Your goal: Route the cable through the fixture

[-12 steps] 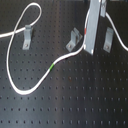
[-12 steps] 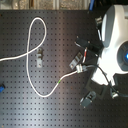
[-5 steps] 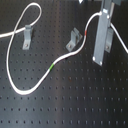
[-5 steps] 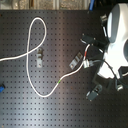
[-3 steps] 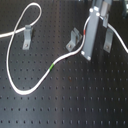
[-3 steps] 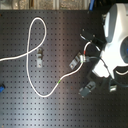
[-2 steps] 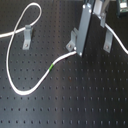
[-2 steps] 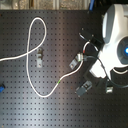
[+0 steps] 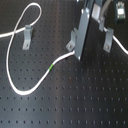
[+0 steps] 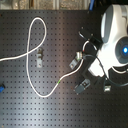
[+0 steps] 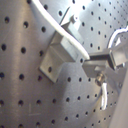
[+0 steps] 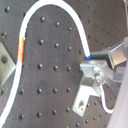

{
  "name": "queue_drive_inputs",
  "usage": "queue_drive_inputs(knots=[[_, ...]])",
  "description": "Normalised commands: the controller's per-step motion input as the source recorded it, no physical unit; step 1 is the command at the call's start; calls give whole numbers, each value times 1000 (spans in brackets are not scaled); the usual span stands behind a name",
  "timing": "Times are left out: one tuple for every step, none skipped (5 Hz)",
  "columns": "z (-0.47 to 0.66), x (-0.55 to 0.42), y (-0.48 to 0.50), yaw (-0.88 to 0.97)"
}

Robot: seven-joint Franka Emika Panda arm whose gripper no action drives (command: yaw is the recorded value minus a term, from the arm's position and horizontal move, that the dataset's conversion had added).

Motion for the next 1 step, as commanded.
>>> queue_drive_inputs(knots=[[538,-62,-72,-100]])
